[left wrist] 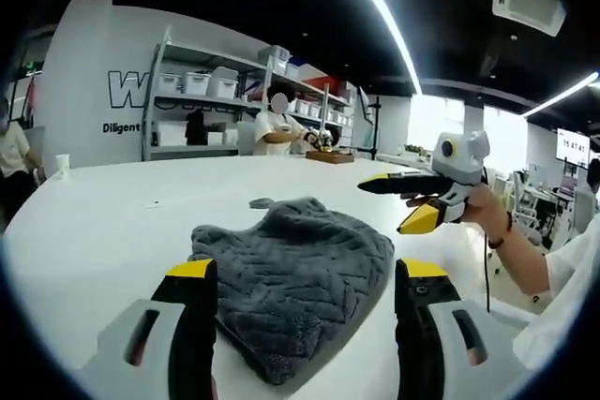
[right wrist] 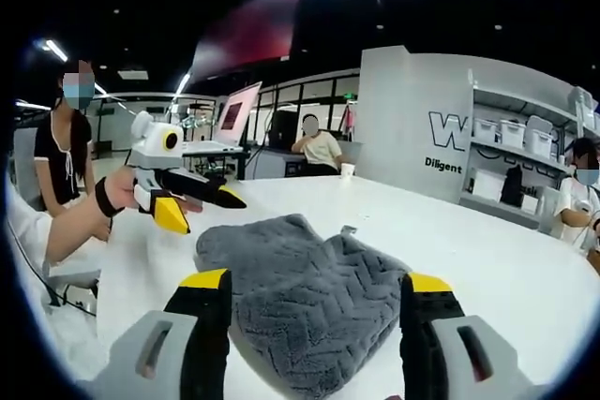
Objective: Open the folded towel by lifting each exposed corner and separating the folded layers until the towel lies flat within the target outline without major curled edges
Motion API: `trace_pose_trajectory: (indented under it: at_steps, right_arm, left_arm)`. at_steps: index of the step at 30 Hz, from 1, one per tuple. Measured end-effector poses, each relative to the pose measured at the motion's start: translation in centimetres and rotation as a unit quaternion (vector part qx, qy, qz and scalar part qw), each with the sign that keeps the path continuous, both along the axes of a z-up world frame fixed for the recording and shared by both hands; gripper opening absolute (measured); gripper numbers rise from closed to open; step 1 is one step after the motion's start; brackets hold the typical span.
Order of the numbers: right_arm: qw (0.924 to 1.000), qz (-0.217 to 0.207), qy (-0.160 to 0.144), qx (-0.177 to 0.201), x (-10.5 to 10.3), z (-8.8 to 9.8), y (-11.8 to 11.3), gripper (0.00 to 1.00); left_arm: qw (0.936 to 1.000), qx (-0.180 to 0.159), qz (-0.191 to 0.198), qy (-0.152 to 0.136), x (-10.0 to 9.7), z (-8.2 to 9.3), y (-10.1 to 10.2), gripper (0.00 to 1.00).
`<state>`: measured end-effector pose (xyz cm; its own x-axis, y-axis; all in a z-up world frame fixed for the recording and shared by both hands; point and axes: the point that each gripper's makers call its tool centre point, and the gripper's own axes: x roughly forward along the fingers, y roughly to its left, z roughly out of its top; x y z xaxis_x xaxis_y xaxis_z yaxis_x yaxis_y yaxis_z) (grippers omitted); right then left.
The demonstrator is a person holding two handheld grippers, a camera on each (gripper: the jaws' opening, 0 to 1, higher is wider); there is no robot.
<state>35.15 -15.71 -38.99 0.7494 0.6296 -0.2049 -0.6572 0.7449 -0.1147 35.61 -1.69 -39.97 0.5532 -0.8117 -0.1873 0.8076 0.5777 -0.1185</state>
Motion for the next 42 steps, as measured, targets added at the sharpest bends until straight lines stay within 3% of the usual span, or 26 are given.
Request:
trace_pose_trajectory:
  at_steps: [15,39,42]
  right_arm:
    - [0.9999,-0.009,0.003,-0.004,0.9,-0.8,-0.4,0.70]
    - [0.9995,-0.022,0.017,0.014,2.4,-0.8,-0.6,0.66]
    - [0.9991,-0.026,0.018,0.029,2.6,-0.5,-0.5,0.64]
  left_arm:
    - [1.0000,-0.001,0.004,0.004,0.9,-0.3,-0.2,0.75]
    - [0.9998,-0.001,0.020,0.009,1.7,-0.3,-0.4,0.71]
    - [0.9998,-0.004,0.018,0.006,1.6,-0.2,-0.6,0.71]
